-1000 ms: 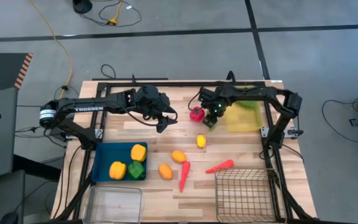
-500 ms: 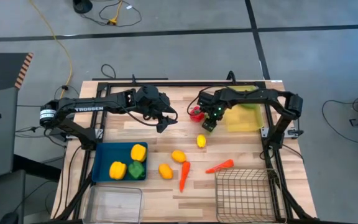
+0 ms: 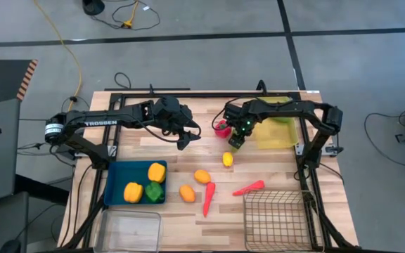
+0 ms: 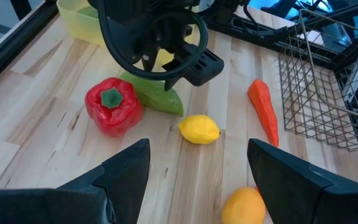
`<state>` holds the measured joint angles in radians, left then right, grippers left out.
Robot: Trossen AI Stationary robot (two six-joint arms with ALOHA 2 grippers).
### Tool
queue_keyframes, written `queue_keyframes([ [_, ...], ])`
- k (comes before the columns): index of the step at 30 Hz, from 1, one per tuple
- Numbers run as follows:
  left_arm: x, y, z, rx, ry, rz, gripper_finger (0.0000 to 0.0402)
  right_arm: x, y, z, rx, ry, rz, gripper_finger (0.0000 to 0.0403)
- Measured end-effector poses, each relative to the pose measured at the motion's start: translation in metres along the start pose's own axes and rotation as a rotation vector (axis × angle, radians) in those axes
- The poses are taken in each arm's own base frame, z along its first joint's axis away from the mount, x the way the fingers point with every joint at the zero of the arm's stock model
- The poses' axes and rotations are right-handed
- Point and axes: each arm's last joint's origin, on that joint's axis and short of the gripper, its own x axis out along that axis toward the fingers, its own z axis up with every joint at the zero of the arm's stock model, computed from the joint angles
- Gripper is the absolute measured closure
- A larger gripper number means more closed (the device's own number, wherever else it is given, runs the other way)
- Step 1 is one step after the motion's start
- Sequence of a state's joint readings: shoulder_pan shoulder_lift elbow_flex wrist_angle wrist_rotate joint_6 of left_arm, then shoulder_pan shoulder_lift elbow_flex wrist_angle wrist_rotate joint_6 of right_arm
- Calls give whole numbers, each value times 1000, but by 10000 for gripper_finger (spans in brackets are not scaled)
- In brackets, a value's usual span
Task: Sort produce into baskets
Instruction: Put the green cucumber into the yellow bin
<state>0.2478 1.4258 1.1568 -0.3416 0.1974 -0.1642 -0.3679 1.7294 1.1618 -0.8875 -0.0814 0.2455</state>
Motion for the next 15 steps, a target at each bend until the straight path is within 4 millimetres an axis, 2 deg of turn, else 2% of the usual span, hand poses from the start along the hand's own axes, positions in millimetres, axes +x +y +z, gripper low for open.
queue_keyframes([
  [12,0,0,0,0,0,-1,145,0,0,1,2,-11,3,69],
  [15,0,0,0,0,0,-1,145,-1,1,4,76,-41,12,54],
])
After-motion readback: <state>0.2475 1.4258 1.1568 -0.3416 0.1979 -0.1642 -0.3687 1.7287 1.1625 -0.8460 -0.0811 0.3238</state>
